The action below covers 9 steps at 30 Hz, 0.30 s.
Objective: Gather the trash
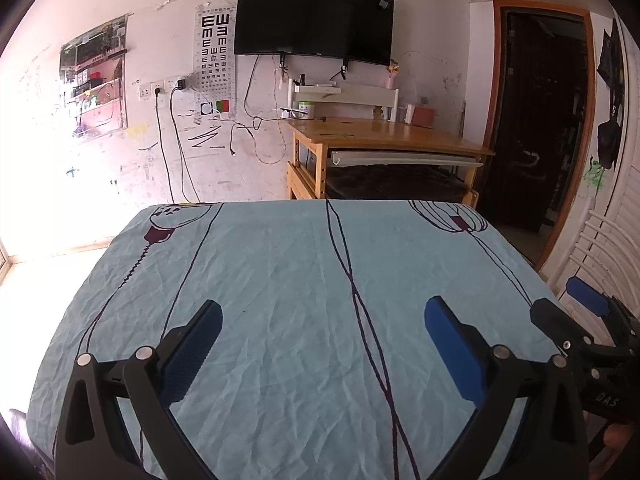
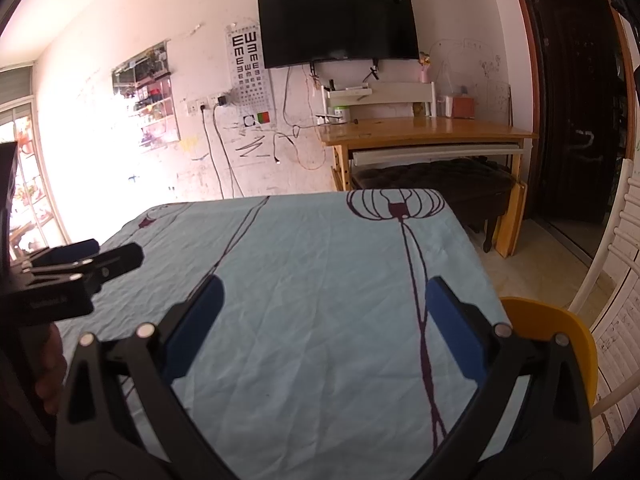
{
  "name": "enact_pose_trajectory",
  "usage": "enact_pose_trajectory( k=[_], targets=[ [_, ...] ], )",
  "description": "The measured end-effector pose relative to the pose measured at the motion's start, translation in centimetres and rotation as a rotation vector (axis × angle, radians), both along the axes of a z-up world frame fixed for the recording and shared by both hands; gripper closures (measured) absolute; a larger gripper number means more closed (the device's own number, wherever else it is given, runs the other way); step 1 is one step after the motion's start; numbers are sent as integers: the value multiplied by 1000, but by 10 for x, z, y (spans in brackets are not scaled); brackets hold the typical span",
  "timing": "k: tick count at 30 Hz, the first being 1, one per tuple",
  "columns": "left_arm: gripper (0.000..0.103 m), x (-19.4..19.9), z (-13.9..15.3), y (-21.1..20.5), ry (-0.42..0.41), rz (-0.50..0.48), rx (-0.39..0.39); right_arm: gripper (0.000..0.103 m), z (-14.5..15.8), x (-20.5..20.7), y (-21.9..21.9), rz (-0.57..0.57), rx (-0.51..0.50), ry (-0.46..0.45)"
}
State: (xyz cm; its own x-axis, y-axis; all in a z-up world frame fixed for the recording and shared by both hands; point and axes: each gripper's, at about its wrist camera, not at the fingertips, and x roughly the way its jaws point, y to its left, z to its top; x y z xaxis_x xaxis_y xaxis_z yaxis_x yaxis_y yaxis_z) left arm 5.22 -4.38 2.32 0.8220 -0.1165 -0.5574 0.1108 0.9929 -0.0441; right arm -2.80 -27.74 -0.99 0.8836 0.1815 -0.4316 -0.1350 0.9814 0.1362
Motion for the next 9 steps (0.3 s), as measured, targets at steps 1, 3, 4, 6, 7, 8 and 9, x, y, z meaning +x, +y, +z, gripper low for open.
enact_pose_trajectory(
  k=[1,3,4,6,7,8,9],
  targets=[
    [7,0,0,0,3,-5,-4,6,0,0,0,2,3,0],
    [7,1,0,0,6,-10,-7,6,0,0,0,1,1,0],
    [7,1,0,0,8,-8,-7,6,0,0,0,0,1,0],
    [7,2,-1,0,16,-8,-13,6,0,0,0,1,2,2],
    [7,3,-1,0,19,-7,-15,6,0,0,0,0,2,3],
    [7,4,-1,1,21,-5,-16,6,0,0,0,-1,2,4],
    [7,4,-2,1,21,-5,-17,6,-1,0,0,0,2,4]
  ],
)
